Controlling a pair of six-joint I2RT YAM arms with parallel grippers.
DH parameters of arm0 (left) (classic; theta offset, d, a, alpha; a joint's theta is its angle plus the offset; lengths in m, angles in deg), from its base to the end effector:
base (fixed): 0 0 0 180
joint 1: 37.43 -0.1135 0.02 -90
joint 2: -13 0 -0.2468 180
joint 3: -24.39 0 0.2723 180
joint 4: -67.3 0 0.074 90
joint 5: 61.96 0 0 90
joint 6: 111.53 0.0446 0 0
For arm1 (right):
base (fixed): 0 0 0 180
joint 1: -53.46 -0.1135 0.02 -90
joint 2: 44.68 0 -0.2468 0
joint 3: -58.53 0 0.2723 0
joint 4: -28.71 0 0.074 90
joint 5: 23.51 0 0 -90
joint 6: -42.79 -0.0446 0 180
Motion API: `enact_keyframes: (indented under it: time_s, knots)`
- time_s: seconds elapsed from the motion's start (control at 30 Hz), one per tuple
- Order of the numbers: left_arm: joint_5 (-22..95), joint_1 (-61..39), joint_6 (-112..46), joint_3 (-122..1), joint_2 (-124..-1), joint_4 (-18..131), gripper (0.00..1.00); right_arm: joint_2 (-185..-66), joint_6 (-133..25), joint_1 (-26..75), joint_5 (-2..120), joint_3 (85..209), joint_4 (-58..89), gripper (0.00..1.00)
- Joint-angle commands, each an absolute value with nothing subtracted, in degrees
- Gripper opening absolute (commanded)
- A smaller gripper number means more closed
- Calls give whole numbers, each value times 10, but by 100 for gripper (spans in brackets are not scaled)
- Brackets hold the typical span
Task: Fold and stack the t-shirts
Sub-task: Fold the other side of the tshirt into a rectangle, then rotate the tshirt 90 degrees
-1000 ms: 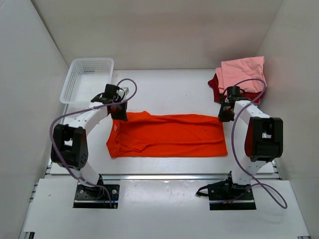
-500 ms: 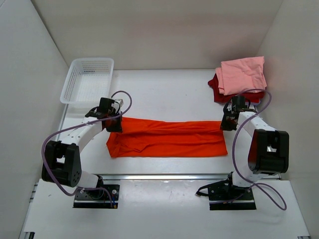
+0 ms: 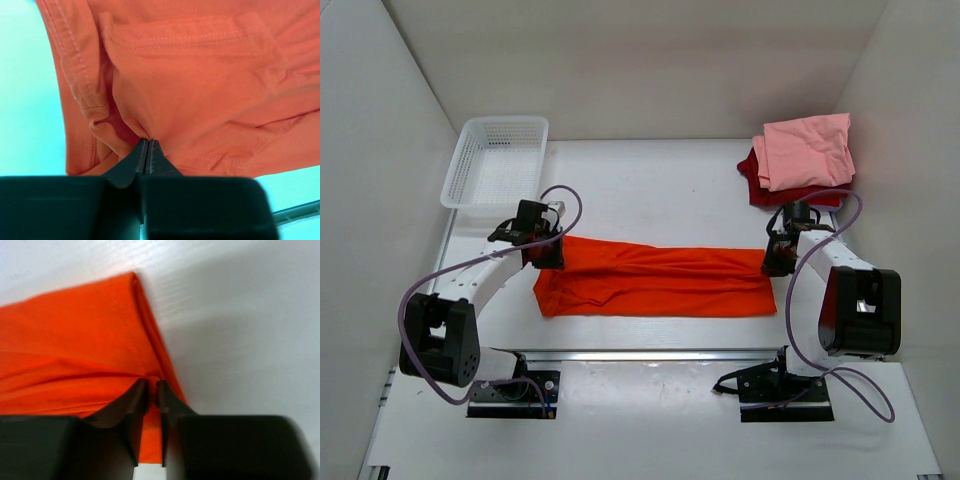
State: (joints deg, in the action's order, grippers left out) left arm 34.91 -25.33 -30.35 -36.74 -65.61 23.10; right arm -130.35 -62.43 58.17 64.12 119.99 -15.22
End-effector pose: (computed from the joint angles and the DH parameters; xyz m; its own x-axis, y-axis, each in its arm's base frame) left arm 0.2796 -0.0654 0.1695 -0.8910 0.0353 -0.4526 0.1285 0.9758 -0.1768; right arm 0.2930 -0.0223 0.1379 -0.8750 0.3353 -0.3492 0.3072 0.9421 0.1348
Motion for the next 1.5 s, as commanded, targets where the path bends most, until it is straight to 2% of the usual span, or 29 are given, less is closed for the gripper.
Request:
enact_keyframes:
  time_s: [0.0, 0.03, 0.13, 0.17, 0.23, 0.37, 0.43, 0.47, 0.5, 0.53, 0.7, 0.87, 1.0, 1.2, 1.3, 1.4, 1.43, 1.47]
  knots:
    - [355, -257, -316, -365, -615, 229, 14, -1283, -622, 576, 663, 1219, -188, 17]
    - [359, -263, -318, -368, -610, 223, 16, -1280, -625, 571, 679, 1221, -200, 34]
    - [356, -258, -327, -375, -586, 214, 15, -1274, -612, 571, 679, 1237, -210, 38]
    - [350, -252, -329, -369, -579, 216, 19, -1275, -608, 570, 680, 1246, -208, 46]
    - [343, -253, -340, -355, -557, 227, 25, -1268, -598, 563, 676, 1260, -205, 49]
    - [350, -240, -360, -340, -552, 235, 27, -1283, -577, 539, 670, 1295, -177, 50]
    - [360, -234, -370, -343, -559, 227, 30, -1316, -570, 538, 655, 1322, -172, 42]
    - [366, -234, -371, -344, -557, 218, 30, -1326, -566, 538, 653, 1329, -175, 31]
    - [370, -233, -376, -338, -551, 218, 30, -1341, -565, 537, 652, 1338, -173, 12]
    - [367, -230, -386, -336, -543, 220, 31, -1356, -561, 538, 645, 1343, -173, 2]
    - [353, -199, -425, -291, -567, 287, 29, -1419, -561, 538, 593, 1354, -163, 0]
    - [297, -177, -444, -309, -667, 320, 23, -1457, -571, 511, 616, 1352, -175, 0]
    - [281, -169, -449, -376, -785, 345, 20, -1479, -606, 517, 635, 1347, -185, 0]
    - [293, -174, -426, -621, -1017, 287, 18, -1430, -722, 489, 743, 1289, -207, 0]
    - [329, -182, -424, -766, -1115, 252, 17, -1366, -792, 465, 734, 1237, -208, 0]
    - [337, -175, -390, -1066, -1248, 145, 17, -1303, -865, 411, 737, 1189, -203, 0]
    - [340, -172, -384, -1132, -1282, 84, 16, -1291, -901, 381, 734, 1178, -205, 0]
    - [351, -169, -372, -1276, -1356, 23, 17, -1275, -937, 352, 737, 1160, -207, 0]
